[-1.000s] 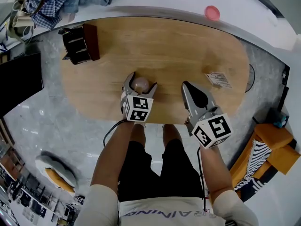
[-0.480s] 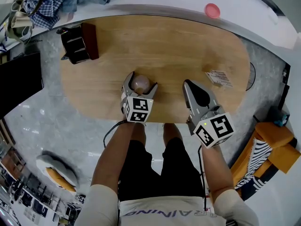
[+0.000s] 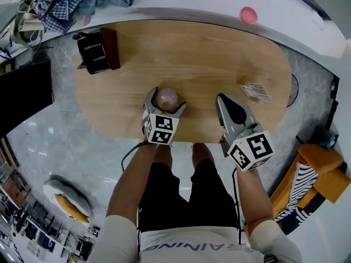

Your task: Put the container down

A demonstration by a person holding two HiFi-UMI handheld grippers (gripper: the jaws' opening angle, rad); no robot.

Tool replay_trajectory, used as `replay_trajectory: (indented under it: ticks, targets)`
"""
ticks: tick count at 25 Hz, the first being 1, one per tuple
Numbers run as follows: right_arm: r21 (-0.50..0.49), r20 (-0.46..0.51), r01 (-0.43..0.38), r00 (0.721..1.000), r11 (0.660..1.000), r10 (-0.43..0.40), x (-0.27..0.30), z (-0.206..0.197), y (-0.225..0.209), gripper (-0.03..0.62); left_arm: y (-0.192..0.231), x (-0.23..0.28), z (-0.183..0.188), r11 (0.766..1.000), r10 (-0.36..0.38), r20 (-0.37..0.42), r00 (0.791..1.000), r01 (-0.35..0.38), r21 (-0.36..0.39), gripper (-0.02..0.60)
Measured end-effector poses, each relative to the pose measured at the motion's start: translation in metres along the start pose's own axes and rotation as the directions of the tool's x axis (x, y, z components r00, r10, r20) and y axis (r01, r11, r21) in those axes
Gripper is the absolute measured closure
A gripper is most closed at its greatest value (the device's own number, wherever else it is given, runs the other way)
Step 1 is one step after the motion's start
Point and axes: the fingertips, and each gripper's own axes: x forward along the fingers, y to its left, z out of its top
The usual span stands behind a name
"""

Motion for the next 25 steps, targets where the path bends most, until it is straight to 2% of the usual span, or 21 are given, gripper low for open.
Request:
replay_trajectory:
  ticks: [4, 7, 12, 15, 17, 19, 21, 23, 25]
  targets:
    - [0.008, 0.015, 0.025, 1.0, 1.0, -0.025, -0.014, 0.006, 0.003, 0.58, -0.003, -0.027, -0.009, 0.999, -0.021, -0.02, 1.0, 0.02, -0.035, 0.084]
    - [0.012, 0.021, 0.041, 0.999, 0.999, -0.042, -0.032, 0.011, 0.007, 0.58, 0.0, -0.057, -0.012, 0.997, -0.003, -0.012, 1.0, 0.002, -0.083, 0.08]
    - [-0.001, 0.038, 0.062, 0.997, 0.998, -0.062, -0.058, 0.026, 0.018, 0.58, 0.004, -0.125, 0.007, 0.988, 0.034, 0.05, 0.998, -0.026, -0.155, 0.094]
    - [-0.016, 0.047, 0.075, 0.996, 0.997, -0.074, -0.073, 0.038, 0.025, 0.58, 0.003, -0.175, 0.034, 0.976, 0.067, 0.141, 0.988, -0.036, -0.213, 0.224]
    - [-0.024, 0.061, 0.079, 0.995, 0.997, -0.078, -0.084, 0.048, 0.033, 0.58, 0.006, -0.209, 0.055, 0.966, 0.112, 0.209, 0.971, -0.057, -0.253, 0.339]
    - [-0.045, 0.086, 0.083, 0.993, 0.996, -0.079, -0.094, 0.062, 0.044, 0.58, 0.01, -0.242, 0.079, 0.959, 0.146, 0.268, 0.952, -0.07, -0.274, 0.398]
    - [-0.081, 0.12, 0.095, 0.989, 0.992, -0.085, -0.105, 0.082, 0.052, 0.58, 0.015, -0.275, 0.107, 0.955, 0.171, 0.329, 0.929, -0.075, -0.286, 0.447]
    - [-0.102, 0.156, 0.108, 0.984, 0.989, -0.091, -0.12, 0.104, 0.06, 0.58, 0.019, -0.313, 0.137, 0.952, 0.204, 0.391, 0.897, -0.089, -0.292, 0.531]
    - [-0.115, 0.192, 0.112, 0.977, 0.987, -0.089, -0.139, 0.127, 0.071, 0.58, 0.019, -0.351, 0.166, 0.951, 0.218, 0.446, 0.868, -0.087, -0.296, 0.577]
